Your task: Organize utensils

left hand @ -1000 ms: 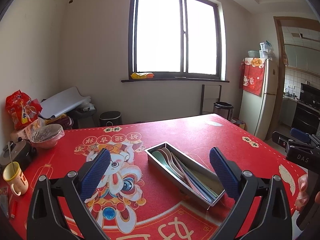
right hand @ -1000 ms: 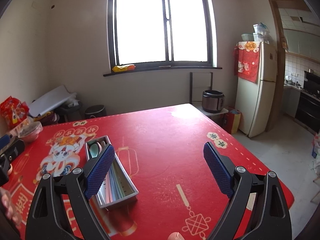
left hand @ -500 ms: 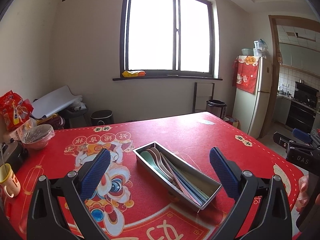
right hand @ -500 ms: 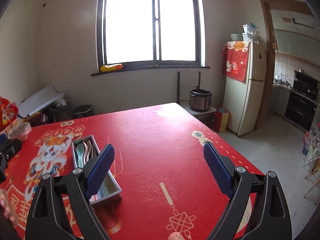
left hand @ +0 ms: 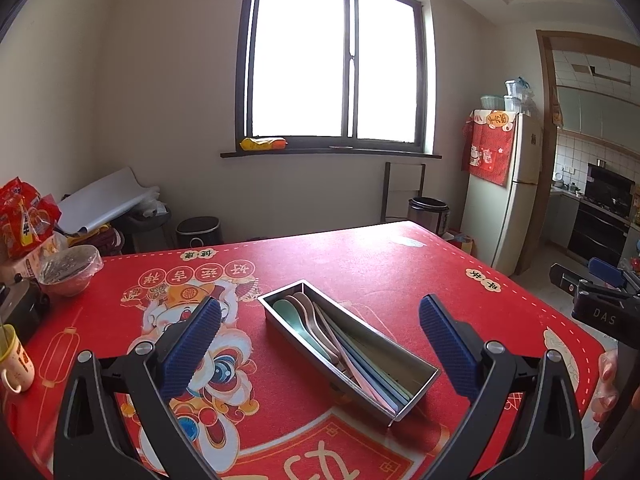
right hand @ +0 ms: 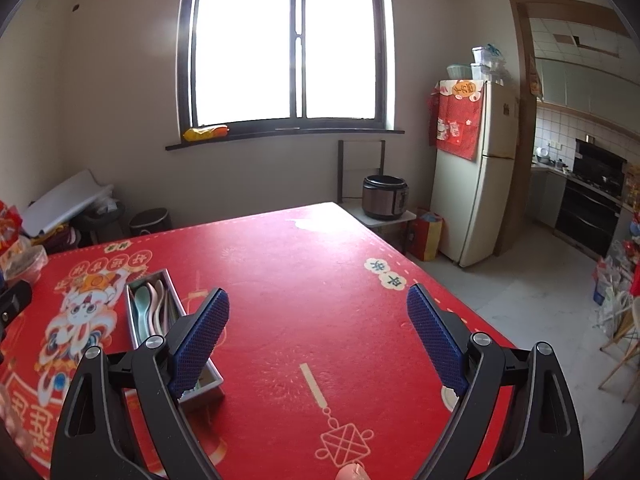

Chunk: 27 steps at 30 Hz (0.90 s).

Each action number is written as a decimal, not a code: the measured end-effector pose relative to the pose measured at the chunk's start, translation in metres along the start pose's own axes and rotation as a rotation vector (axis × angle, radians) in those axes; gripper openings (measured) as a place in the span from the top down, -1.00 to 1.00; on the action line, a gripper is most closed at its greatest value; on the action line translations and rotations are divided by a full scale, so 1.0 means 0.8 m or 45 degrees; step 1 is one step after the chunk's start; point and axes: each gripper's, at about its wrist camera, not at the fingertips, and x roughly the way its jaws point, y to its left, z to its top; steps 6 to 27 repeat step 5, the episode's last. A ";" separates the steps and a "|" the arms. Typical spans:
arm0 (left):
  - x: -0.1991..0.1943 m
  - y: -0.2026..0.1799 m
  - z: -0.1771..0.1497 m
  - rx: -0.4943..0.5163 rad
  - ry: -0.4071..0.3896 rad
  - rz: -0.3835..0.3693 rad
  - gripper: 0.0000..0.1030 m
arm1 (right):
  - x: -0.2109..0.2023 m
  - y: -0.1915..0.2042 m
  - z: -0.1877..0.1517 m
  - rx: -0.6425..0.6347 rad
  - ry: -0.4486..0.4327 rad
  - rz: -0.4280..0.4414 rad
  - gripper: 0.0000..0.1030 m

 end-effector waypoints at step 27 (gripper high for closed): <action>0.000 0.003 0.000 -0.003 0.003 0.009 -0.88 | 0.002 0.001 0.000 -0.002 0.004 -0.002 -0.70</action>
